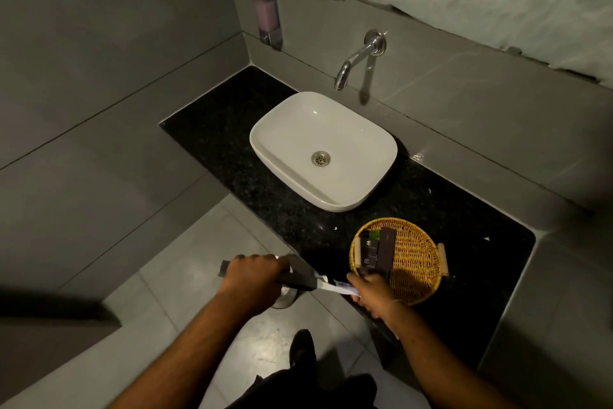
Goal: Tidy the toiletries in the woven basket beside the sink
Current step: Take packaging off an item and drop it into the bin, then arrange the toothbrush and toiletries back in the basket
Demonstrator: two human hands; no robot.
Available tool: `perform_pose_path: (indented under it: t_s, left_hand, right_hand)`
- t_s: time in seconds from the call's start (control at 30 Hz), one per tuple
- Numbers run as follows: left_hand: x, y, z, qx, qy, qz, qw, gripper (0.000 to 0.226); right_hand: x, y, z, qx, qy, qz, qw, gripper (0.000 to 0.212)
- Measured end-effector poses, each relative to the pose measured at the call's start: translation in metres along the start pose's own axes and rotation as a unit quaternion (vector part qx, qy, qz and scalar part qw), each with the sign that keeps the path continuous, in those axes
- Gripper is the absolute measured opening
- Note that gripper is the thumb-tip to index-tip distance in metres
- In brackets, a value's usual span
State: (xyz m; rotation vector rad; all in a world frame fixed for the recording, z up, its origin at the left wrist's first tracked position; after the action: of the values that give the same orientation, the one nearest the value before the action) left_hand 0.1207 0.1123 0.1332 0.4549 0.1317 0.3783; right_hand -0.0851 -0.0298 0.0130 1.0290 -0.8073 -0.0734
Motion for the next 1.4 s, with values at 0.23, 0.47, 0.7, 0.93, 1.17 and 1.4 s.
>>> perform_pose_path:
  t_s: [0.23, 0.47, 0.7, 0.93, 1.17, 1.4]
  left_hand:
    - [0.063, 0.007, -0.057, -0.002, 0.199, 0.173, 0.965, 0.039]
    - [0.089, 0.002, -0.135, 0.026, 0.413, 0.292, 0.862, 0.039]
    - [0.098, -0.027, -0.190, 0.024, 0.529, 0.384, 0.757, 0.034]
    - [0.113, -0.107, -0.212, -0.013, 0.611, 0.398, 0.684, 0.042]
    - [0.112, -0.136, -0.212, -0.021, 0.604, 0.408, 0.684, 0.041]
    - [0.100, -0.109, -0.194, 0.012, 0.606, 0.390, 0.693, 0.011]
  right_hand:
    - [0.016, -0.022, 0.010, -0.030, 0.017, 0.018, 0.999, 0.033]
    - [0.013, -0.029, 0.004, -0.038, 0.017, 0.000, 0.999, 0.038]
    - [0.009, -0.033, -0.003, -0.062, -0.007, -0.036, 0.997, 0.041]
    - [0.016, -0.045, -0.022, -0.097, -0.018, -0.047, 0.994, 0.041]
    - [0.020, -0.048, -0.045, -0.077, -0.074, -0.044, 0.993, 0.029]
    - [0.029, -0.032, -0.025, -0.119, -0.116, -0.058, 0.984, 0.033]
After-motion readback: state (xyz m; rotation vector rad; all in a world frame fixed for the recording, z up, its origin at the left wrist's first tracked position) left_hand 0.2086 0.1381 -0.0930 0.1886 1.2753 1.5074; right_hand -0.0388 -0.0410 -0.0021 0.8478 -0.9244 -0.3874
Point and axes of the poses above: each hand's wrist, its own y-axis away from the middle knuckle, its own z-axis out of the back of the hand, x = y × z, the point moved 3 cm from there along -y, towards the middle knuckle, and after that the axes turned 1 degree about y, right-handed, at the moved point
